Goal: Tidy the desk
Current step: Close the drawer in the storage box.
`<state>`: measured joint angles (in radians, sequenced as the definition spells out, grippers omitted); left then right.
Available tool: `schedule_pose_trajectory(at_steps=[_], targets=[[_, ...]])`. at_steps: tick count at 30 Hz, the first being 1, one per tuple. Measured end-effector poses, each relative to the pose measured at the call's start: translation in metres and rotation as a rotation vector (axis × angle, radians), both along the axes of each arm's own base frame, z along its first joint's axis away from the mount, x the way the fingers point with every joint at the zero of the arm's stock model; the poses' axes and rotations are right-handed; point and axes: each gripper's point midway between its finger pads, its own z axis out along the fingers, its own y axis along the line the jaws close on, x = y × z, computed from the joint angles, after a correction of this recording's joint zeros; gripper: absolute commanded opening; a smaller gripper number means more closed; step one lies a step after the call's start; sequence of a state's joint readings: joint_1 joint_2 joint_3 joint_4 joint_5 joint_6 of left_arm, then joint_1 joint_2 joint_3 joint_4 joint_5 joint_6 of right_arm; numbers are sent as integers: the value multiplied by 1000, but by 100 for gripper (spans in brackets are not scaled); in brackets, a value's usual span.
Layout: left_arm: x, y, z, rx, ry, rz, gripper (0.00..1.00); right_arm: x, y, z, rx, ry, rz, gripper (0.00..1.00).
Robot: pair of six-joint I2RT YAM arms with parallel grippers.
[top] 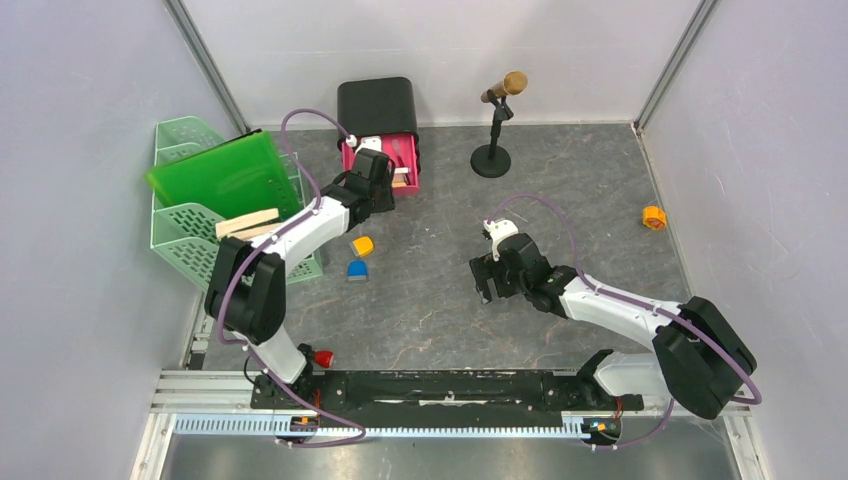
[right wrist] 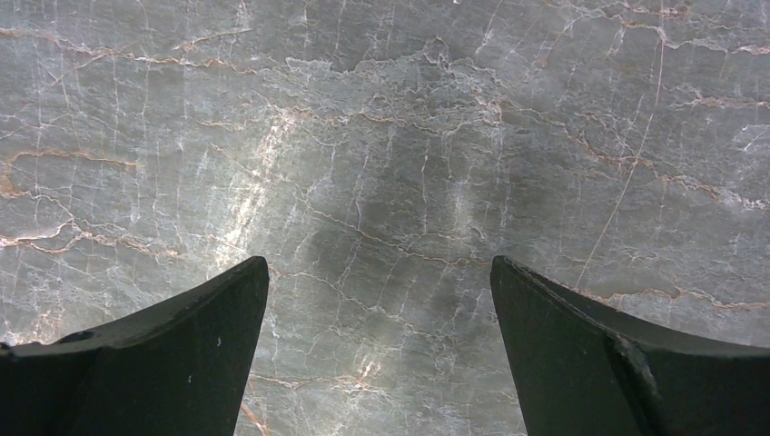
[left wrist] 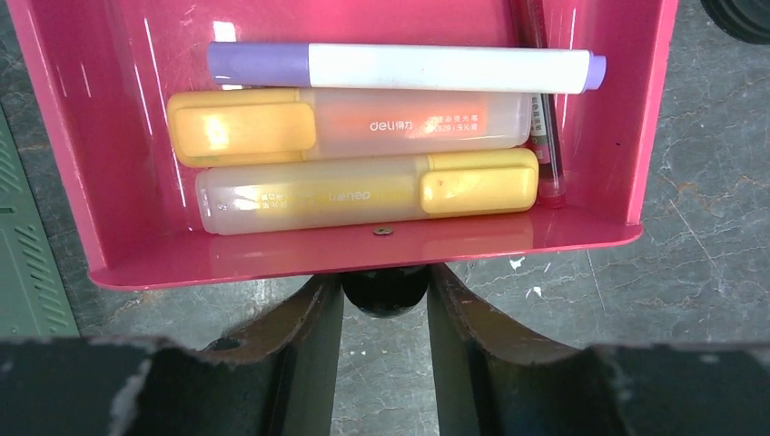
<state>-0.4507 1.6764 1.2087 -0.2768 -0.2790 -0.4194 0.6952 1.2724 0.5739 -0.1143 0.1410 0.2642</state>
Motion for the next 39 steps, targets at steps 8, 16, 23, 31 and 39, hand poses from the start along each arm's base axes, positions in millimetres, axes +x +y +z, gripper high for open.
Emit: schedule_pose_trajectory(at_steps=[8, 16, 23, 31, 39], targets=[[10, 0, 17, 5, -39, 2, 35, 0, -1, 0, -1, 0, -2, 98], [26, 1, 25, 6, -67, 27, 35, 1, -1, 0, -5, -2, 1, 98], [54, 4, 29, -3, -88, 57, 35, 1, -2, 0, -8, -4, -1, 98], [98, 9, 37, -18, -145, 85, 35, 3, -5, -3, -21, -2, -13, 98], [123, 10, 41, -35, -173, 88, 46, 2, -7, -9, -37, 15, -17, 98]])
